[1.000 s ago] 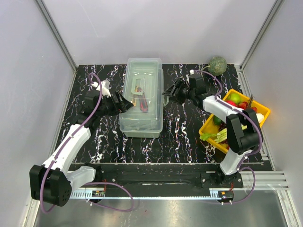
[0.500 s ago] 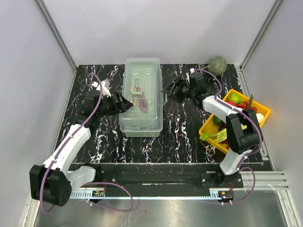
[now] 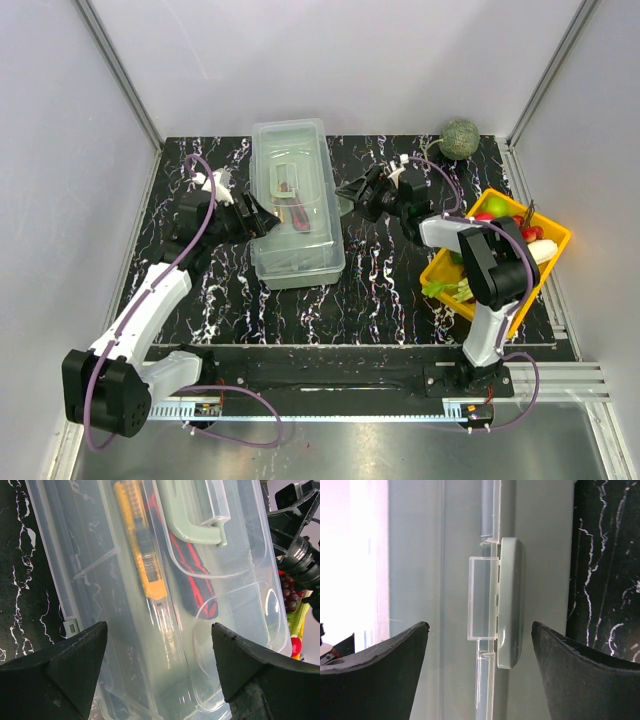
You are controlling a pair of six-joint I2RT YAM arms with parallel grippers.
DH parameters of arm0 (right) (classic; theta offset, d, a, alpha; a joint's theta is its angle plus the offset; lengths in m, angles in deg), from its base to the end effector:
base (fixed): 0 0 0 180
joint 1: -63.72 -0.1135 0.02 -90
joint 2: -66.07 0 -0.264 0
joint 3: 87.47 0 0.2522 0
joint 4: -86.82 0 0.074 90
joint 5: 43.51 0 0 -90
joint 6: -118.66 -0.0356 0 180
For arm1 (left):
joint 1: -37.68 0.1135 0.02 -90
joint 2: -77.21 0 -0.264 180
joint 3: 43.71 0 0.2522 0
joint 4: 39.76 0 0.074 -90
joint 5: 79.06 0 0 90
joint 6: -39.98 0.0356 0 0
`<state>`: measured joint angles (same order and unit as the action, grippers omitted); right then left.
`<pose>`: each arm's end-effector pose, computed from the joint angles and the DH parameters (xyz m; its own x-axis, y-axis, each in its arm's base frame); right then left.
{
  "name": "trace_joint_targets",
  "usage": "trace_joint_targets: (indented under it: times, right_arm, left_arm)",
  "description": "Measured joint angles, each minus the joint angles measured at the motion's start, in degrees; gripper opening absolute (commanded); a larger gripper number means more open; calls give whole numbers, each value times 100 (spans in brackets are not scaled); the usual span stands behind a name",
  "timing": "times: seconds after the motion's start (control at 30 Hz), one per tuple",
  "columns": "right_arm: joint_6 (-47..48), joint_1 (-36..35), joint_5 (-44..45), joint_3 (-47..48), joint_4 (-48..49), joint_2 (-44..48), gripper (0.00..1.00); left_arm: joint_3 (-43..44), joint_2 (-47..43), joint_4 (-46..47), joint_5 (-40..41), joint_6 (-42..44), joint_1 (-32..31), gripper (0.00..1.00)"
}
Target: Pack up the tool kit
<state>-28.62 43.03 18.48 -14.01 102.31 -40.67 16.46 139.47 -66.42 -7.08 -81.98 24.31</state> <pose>0.3751 0.1595 0.1957 -0.7689 0.5036 -0.3940 -0.1543 0.4519 0.8787 0.2346 -0.0671 0.2861 -0.6531 -0.3622 -0.6651 0.1627 0.7906 -0.5903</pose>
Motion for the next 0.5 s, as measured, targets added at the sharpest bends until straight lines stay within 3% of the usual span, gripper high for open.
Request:
trace_joint_targets:
  times: [0.27, 0.5]
  right_arm:
    - [-1550, 22, -332, -647, 3174, -890, 94]
    - [-2048, 22, -468, -647, 3871, -1261, 98]
  left_arm:
    - [330, 103, -400, 181, 59, -85, 98]
    - [839, 511, -756, 457, 52, -149, 99]
